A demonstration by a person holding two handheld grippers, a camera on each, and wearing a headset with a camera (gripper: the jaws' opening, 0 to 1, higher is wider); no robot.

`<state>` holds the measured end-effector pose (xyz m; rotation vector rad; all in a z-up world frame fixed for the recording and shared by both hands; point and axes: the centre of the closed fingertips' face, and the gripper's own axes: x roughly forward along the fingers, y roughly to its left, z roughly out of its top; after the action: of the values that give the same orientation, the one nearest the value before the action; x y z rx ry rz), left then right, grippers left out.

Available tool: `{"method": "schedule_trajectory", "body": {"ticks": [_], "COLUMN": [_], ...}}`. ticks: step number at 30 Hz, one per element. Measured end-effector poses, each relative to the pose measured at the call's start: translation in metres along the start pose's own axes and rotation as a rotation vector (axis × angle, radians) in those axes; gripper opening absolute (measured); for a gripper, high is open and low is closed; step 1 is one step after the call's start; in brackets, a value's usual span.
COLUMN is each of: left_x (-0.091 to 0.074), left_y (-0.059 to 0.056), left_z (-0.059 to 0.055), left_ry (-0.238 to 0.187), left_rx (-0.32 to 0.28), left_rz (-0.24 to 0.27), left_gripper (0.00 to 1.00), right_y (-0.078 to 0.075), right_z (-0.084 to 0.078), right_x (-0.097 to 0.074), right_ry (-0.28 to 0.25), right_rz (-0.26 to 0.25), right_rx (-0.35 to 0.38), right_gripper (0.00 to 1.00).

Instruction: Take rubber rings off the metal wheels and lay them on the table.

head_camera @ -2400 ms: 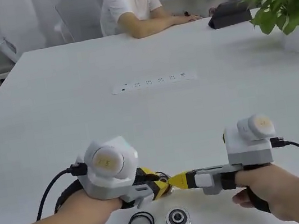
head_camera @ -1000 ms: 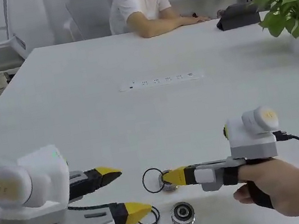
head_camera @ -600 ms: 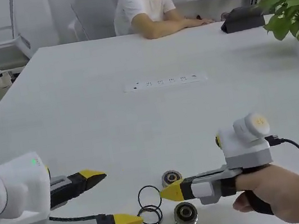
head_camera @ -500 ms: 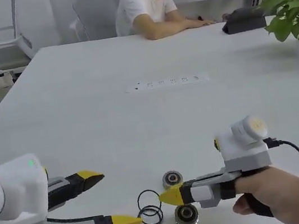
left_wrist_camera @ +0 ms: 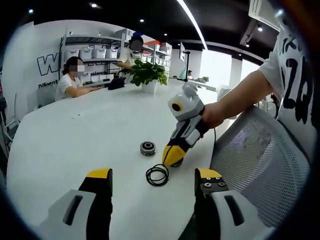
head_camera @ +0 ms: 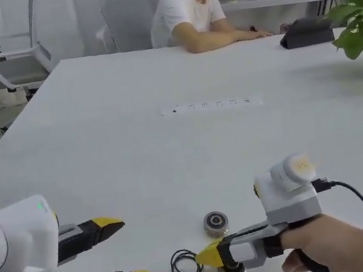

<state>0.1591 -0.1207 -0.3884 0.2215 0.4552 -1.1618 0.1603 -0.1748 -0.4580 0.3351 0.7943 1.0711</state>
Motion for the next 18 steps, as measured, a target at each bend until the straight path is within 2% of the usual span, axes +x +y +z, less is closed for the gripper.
{"method": "schedule_trajectory", "body": {"ticks": [3, 5, 8, 12, 18], "left_x": [-0.0015, -0.003, -0.0044, -0.0049, -0.0054], "left_y": [0.0007, 0.0021, 0.0016, 0.0007, -0.0004], "left_z": [-0.0012, -0.0016, -0.0001, 0.002, 0.0039], "left_ry": [0.003, 0.003, 0.002, -0.002, 0.0], "left_rx": [-0.003, -0.002, 0.004, 0.005, 0.011], "left_rz": [0.005, 0.01, 0.016, 0.019, 0.019], "left_gripper": [0.64, 0.64, 0.63, 0.63, 0.63], "right_y": [-0.0026, -0.0062, -0.0047, -0.0057, -0.0055], "right_z": [-0.0008, -0.0015, -0.0007, 0.0024, 0.0056], "right_x": [0.0001, -0.0007, -0.0007, -0.001, -0.0049], "right_ry": [0.009, 0.019, 0.018, 0.009, 0.003], "right_rz": [-0.018, -0.048, -0.048, -0.058, -0.067], "right_rx": [-0.025, -0.074, -0.082, -0.087, -0.106], "right_gripper": [0.0, 0.0, 0.01, 0.08, 0.14]}}
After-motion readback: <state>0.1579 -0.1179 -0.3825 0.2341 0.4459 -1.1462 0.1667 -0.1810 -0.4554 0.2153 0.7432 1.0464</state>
